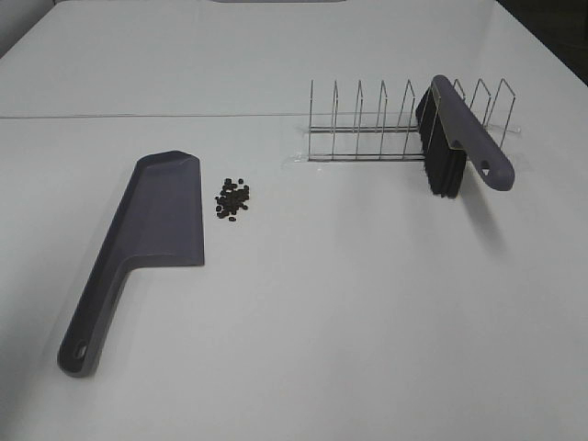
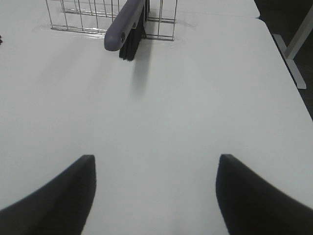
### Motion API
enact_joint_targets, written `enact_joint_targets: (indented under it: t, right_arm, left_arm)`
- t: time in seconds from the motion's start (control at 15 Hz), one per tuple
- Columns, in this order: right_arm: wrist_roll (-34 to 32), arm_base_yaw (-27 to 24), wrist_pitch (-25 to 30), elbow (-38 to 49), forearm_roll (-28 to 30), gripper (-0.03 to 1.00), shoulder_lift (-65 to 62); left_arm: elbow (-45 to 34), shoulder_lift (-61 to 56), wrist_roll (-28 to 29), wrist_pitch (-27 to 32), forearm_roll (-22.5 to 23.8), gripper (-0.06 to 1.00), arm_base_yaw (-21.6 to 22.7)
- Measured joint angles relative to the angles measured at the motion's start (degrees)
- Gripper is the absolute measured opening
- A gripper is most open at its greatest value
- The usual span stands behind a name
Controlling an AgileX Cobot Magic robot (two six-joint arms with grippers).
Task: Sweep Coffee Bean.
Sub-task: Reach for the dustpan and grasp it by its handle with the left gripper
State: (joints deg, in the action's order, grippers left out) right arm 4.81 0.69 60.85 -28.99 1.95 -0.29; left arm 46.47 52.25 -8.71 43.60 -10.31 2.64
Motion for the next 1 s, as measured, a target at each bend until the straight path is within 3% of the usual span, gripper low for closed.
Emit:
enact_joint_targets:
  t: [0.33,0.47,1.0]
  right_arm:
    - [0.0,0.0,0.0,0.0,0.0,0.68,0.0]
    - [0.0,0.0,0.0,0.0,0.0,0.68,0.0]
    - [0.0,0.0,0.0,0.0,0.0,0.68,0.0]
  left_arm:
    - [8.54,17.88,0.06,1.32,-4.13,0.8,-0.11]
    - [10.71,25.84,2.75,2.81,-3.61,0.8,-2.98]
    - [10.77,40.51,22.06,3.67,9.45,0.8,-16.39]
